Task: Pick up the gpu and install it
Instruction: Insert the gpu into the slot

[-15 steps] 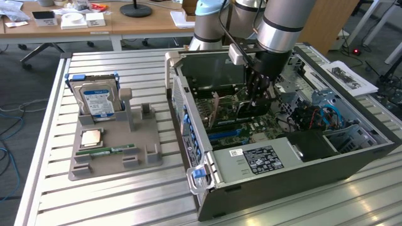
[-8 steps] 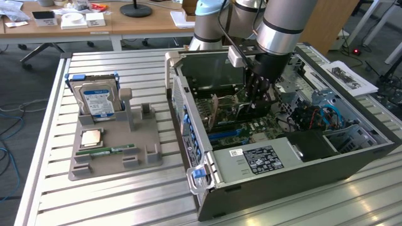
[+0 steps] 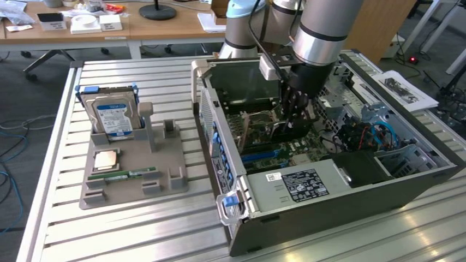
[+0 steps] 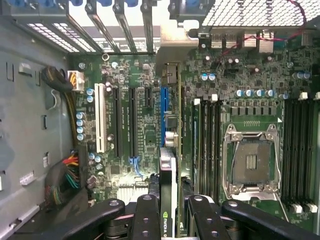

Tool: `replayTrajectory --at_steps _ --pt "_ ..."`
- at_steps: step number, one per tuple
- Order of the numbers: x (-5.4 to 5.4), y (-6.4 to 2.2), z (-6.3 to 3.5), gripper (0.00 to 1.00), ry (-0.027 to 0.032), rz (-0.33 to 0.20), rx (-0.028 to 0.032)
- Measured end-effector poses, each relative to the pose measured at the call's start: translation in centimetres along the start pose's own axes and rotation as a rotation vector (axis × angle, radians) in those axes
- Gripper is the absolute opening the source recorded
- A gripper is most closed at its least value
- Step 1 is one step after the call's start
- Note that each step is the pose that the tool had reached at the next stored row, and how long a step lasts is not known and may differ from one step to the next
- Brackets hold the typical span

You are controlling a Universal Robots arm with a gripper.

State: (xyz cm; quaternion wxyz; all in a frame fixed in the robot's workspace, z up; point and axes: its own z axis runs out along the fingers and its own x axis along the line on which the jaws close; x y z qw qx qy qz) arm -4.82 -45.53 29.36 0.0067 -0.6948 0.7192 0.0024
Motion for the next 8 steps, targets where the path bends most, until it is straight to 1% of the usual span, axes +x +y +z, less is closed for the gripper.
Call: replayTrajectory --at_steps 4,8 --pt "0.35 0.15 0.22 0.27 0.0002 -0.001 0.0003" --pt "0.46 0.42 0.59 0.27 -0.0001 -0.001 0.001"
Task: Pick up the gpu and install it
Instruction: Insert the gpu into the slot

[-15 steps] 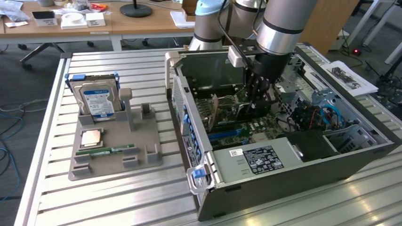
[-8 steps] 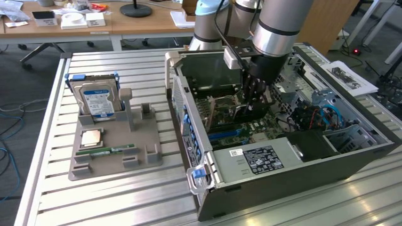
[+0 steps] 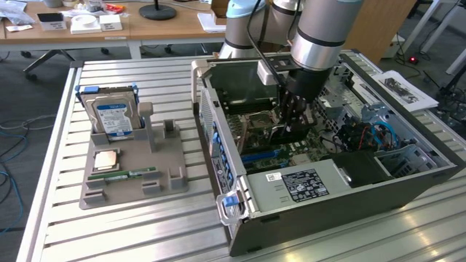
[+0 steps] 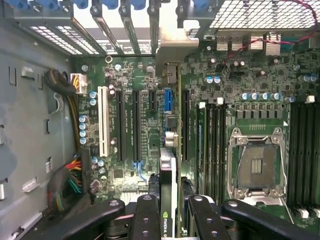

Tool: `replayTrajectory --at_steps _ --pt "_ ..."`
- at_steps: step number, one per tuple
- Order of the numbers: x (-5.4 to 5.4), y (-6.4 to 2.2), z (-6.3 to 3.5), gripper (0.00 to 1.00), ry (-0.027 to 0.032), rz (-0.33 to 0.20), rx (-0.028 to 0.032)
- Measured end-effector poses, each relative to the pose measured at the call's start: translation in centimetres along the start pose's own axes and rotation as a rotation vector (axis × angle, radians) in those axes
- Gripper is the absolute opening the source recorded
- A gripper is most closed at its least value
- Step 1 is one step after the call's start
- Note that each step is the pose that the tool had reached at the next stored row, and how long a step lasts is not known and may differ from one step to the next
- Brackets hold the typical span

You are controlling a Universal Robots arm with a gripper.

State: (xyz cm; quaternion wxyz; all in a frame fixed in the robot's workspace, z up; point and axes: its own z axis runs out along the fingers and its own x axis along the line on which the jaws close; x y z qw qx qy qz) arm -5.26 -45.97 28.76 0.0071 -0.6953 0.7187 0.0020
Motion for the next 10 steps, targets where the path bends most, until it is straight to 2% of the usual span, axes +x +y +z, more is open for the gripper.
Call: replayTrajectory --at_steps 5,10 --pt "0.02 0.28 0.35 0.27 0.0003 0.0 0.0014" --pt "0.03 0.92 0.45 0.27 -0.0002 0.0 0.003"
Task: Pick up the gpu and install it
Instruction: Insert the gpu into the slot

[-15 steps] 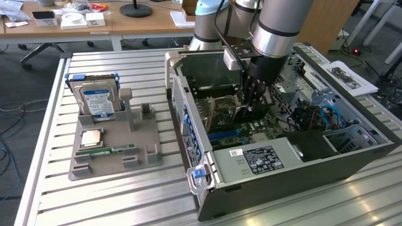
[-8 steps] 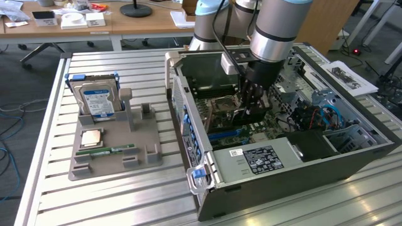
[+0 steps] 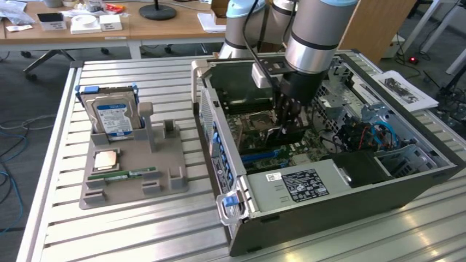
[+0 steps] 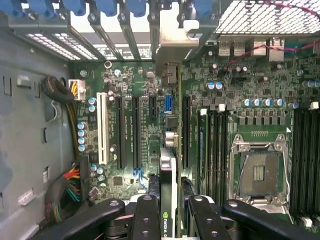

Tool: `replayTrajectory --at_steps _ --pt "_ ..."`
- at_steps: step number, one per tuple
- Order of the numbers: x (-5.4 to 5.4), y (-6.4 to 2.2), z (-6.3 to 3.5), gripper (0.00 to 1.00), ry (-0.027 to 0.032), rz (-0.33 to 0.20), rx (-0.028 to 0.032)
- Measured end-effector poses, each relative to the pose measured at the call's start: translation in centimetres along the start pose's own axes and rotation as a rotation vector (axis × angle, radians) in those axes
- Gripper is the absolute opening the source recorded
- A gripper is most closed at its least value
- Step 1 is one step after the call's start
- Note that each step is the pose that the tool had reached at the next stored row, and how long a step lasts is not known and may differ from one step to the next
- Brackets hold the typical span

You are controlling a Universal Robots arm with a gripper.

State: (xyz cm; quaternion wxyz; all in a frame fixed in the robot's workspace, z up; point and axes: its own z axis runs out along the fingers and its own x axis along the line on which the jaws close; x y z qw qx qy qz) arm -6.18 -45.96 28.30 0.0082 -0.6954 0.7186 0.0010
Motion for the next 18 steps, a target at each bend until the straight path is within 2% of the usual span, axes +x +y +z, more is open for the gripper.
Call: replayTrajectory --at_steps 8,18 --pt "0.03 0.45 0.61 0.27 0.0 0.0 0.0013" --pt "-0.01 1.03 0.9 0.27 0.0003 0.0 0.0026"
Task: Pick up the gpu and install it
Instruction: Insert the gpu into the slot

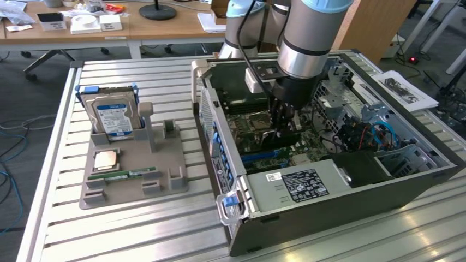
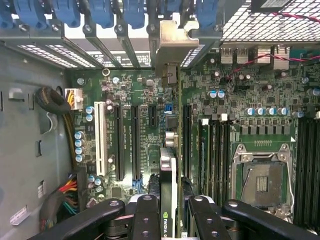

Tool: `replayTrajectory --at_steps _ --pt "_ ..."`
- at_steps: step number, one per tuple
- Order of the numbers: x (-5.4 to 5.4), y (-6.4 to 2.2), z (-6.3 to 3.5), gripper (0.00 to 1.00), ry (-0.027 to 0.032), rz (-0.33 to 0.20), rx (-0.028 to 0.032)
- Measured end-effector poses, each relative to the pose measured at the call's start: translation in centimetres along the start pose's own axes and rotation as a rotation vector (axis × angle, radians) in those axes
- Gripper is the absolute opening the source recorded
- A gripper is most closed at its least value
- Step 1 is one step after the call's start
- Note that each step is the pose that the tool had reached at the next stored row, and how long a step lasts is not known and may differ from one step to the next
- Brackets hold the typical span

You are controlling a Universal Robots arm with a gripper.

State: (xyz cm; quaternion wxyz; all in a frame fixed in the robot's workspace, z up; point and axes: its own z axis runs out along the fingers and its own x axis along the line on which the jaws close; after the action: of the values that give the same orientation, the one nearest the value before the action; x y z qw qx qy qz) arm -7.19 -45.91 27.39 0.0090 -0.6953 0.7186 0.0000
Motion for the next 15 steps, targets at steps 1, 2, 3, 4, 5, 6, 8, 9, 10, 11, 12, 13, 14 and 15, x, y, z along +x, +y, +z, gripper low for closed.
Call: replayTrajectory --at_steps 1,2,3,4,5,6,8,9,10,11,12,13,14,15 --pt "0.0 0.03 0.02 0.27 0.0 0.0 0.0" --pt "0.0 0.06 0.03 0.27 -0.0001 0.0 0.0001" --pt "0.01 0.48 0.23 0.27 -0.0002 0.0 0.0" --pt "-0.02 0.48 0.25 0.27 -0.0004 0.0 0.0003" --pt "-0.04 0.49 0.25 0.27 -0.0004 0.0 0.0003" --pt "-0.04 0.49 0.25 0.27 -0.0003 0.0 0.0002" --pt "-0.04 0.49 0.24 0.27 -0.0002 0.0 0.0001" --pt "-0.04 0.5 0.24 0.27 -0.0002 0.0 0.0001" --pt "-0.04 0.5 0.24 0.27 -0.0003 0.0 0.0002" --pt "-0.04 0.5 0.24 0.27 -0.0002 0.0 0.0001" --pt "-0.04 0.55 0.24 0.27 -0.0003 0.0 0.0002" --pt "-0.04 0.62 0.25 0.27 -0.0002 0.0 0.0002" --pt "-0.04 0.69 0.24 0.27 -0.0002 0.0 0.0002" --pt "-0.04 0.71 0.24 0.27 -0.0002 0.0 0.0001"
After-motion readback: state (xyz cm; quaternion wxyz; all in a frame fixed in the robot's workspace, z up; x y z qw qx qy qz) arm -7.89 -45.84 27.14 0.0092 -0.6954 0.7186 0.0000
